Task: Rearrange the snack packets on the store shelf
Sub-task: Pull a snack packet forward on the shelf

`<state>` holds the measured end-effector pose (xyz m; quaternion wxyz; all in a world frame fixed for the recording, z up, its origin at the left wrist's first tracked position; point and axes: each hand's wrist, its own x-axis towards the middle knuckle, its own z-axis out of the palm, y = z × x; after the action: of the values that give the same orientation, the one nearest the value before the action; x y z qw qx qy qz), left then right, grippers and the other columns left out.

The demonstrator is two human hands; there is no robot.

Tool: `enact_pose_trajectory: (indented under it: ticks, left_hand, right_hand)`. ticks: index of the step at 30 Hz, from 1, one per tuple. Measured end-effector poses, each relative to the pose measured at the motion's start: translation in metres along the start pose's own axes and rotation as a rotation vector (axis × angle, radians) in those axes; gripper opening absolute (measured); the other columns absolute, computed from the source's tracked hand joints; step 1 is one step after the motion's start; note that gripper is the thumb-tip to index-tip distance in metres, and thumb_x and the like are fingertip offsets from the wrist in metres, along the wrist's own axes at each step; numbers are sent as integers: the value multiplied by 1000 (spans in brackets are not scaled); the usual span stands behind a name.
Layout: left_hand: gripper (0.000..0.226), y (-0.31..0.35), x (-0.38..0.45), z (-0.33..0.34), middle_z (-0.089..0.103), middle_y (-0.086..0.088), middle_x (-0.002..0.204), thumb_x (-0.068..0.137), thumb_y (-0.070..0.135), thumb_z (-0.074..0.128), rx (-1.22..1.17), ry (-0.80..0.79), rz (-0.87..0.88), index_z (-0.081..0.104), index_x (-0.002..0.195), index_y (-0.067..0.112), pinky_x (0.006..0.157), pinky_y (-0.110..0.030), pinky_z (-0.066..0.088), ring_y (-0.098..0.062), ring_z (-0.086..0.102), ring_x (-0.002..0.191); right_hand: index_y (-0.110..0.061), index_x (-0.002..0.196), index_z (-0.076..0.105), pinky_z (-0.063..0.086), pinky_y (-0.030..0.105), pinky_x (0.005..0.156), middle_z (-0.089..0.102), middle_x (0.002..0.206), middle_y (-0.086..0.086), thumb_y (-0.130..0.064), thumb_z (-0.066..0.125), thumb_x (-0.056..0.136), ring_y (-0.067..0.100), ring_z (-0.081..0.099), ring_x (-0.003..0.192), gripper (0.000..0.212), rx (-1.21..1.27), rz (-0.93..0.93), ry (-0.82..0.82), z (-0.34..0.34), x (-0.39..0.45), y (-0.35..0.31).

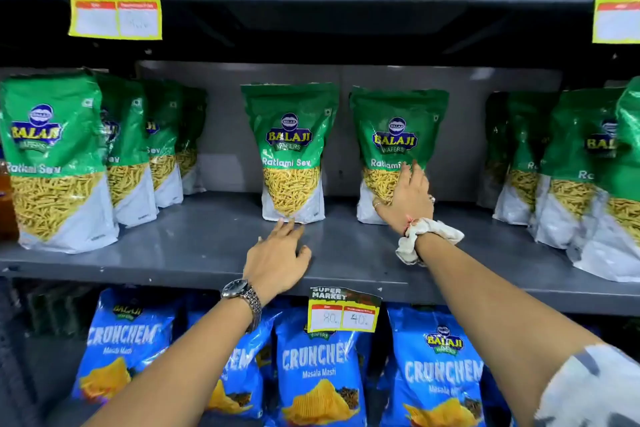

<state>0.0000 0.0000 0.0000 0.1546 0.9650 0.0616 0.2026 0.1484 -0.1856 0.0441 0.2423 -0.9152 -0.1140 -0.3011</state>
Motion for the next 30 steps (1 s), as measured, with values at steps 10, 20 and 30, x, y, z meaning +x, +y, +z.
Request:
enact_pose_trajectory:
  ticks: [10,20,30]
  left_hand:
    - [46,-6,1,10,29,3,157,95,35,31,88,-49,7,40,141,34,120,-43,15,-15,24,146]
    - [59,-5,-1,10,30,4,156,86,42,19,101,-51,-1,39,141,36,120,-41,16,-15,26,145]
    - [46,-6,-1,9,29,5,157,96,37,31,85,-49,0,40,141,36,120,-41,16,-14,25,145]
  right_hand:
    - [-15,148,10,35,72,98,-6,157,25,-43,78,69,49,-2,143,108,17,135,88,34,17,-3]
    - [-26,147,17,41,57,98,2,153,27,-32,84,64,52,29,129,106,175,187,110,36,22,-2]
    - [-27,146,20,40,56,98,3,153,24,-28,85,63,51,30,128,106,248,138,99,14,-1,7]
